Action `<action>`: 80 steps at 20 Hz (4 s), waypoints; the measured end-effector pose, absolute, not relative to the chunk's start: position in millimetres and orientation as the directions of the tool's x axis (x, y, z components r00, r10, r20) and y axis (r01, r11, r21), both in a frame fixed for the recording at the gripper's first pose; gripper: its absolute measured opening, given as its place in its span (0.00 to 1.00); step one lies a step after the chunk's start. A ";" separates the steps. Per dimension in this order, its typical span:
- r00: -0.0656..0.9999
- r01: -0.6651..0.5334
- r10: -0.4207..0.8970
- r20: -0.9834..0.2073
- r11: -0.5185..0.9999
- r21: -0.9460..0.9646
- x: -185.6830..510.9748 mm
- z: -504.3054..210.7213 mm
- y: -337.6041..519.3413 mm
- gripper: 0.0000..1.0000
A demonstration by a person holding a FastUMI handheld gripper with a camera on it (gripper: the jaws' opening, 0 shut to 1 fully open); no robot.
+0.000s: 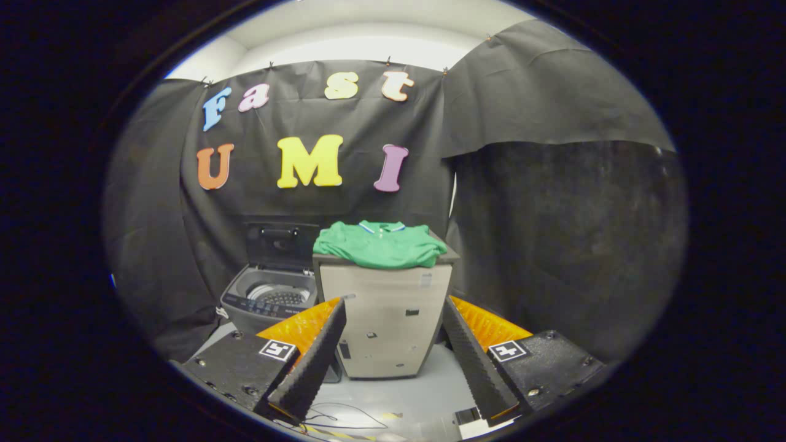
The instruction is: Put the clothes into the washing machine and then close the washing machine lid.
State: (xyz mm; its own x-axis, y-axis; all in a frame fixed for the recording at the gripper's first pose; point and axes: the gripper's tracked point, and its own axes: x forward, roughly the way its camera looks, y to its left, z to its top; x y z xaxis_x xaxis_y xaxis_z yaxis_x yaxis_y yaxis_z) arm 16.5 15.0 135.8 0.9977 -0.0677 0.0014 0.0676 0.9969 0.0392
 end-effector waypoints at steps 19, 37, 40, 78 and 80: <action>0.999 0.025 -0.023 -0.025 0.998 0.063 241.6 294.5 4.0 0.99; 0.879 -0.040 0.048 -0.474 0.999 0.026 487.1 211.4 23.2 0.99; 0.820 -0.025 0.075 -0.568 0.995 0.096 493.5 178.8 26.2 0.99; 0.799 0.014 -0.008 -0.601 1.000 0.006 472.5 159.2 40.9 0.05; 0.810 0.006 0.008 -0.587 1.000 0.022 472.4 160.3 41.0 0.05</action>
